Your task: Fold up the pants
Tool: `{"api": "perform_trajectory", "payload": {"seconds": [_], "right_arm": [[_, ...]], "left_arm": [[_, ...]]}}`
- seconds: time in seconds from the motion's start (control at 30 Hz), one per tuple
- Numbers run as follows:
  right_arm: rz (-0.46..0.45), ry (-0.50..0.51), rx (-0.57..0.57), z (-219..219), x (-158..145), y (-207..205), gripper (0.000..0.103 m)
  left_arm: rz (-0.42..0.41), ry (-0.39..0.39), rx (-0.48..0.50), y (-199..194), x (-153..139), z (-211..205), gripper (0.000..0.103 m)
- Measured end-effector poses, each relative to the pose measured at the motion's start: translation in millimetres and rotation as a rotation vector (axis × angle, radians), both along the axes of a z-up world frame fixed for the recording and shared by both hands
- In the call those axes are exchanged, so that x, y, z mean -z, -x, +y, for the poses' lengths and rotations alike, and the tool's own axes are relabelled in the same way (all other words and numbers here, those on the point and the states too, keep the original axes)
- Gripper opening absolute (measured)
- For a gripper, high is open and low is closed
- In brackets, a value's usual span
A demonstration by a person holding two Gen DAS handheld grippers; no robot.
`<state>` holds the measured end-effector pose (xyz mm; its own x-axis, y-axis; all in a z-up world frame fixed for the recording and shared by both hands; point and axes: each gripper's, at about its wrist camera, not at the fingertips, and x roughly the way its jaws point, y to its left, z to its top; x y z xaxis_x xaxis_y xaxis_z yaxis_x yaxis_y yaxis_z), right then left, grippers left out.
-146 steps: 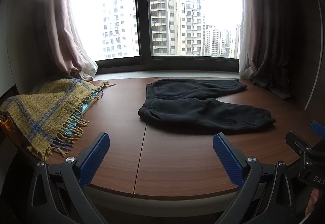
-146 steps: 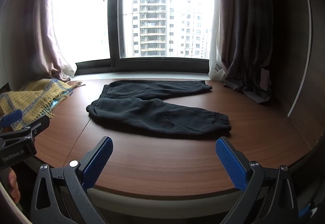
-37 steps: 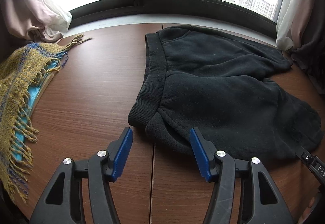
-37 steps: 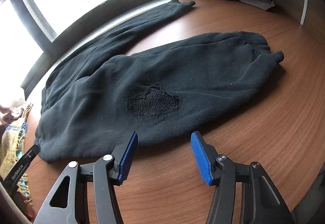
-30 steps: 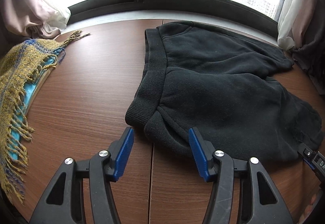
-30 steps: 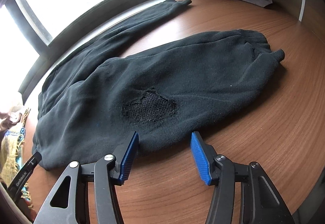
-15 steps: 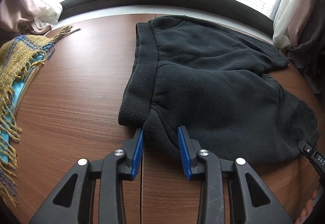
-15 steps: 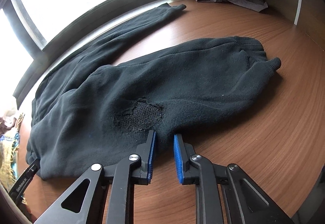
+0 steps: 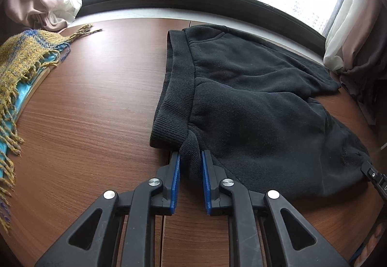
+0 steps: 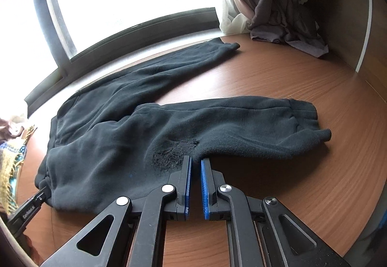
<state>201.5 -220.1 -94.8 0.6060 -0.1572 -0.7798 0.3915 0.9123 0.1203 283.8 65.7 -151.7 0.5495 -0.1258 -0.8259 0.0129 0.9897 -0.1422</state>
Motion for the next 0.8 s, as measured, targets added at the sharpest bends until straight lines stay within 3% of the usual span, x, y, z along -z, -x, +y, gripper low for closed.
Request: {"api": "perform_trajectory", "payload": {"seconds": [0.07, 0.37, 0.47, 0.5, 0.57, 0.63, 0.8], "right_arm": [[0.018, -0.017, -0.006, -3.3, 2.3, -4.2, 0.009], [0.043, -0.043, -0.037, -7.6, 16.4, -9.8, 0.009], [0.043, -0.05, -0.044, -7.4, 17.6, -12.2, 0.009], [0.041, -0.045, -0.049, -6.3, 17.4, -12.8, 0.009], [0.04, -0.04, -0.057, -5.1, 17.9, -14.3, 0.009], [0.038, -0.045, -0.063, -5.8, 17.7, -14.6, 0.009], [0.015, -0.041, -0.06, -10.2, 9.5, -10.2, 0.007]], "left_arm": [[-0.003, 0.012, 0.004, 0.6, -0.2, -1.1, 0.03], [0.005, -0.067, -0.01, -1.1, 3.6, -5.7, 0.041], [0.023, -0.037, -0.023, -0.1, 7.4, -2.3, 0.041], [0.025, -0.027, -0.03, -0.6, 8.8, -1.5, 0.04], [0.033, -0.002, -0.023, -2.9, 9.4, -4.0, 0.028], [0.024, -0.027, -0.027, -3.9, 6.4, -8.4, 0.012], [-0.007, -0.015, -0.034, 5.0, -5.0, -9.4, 0.011]]}}
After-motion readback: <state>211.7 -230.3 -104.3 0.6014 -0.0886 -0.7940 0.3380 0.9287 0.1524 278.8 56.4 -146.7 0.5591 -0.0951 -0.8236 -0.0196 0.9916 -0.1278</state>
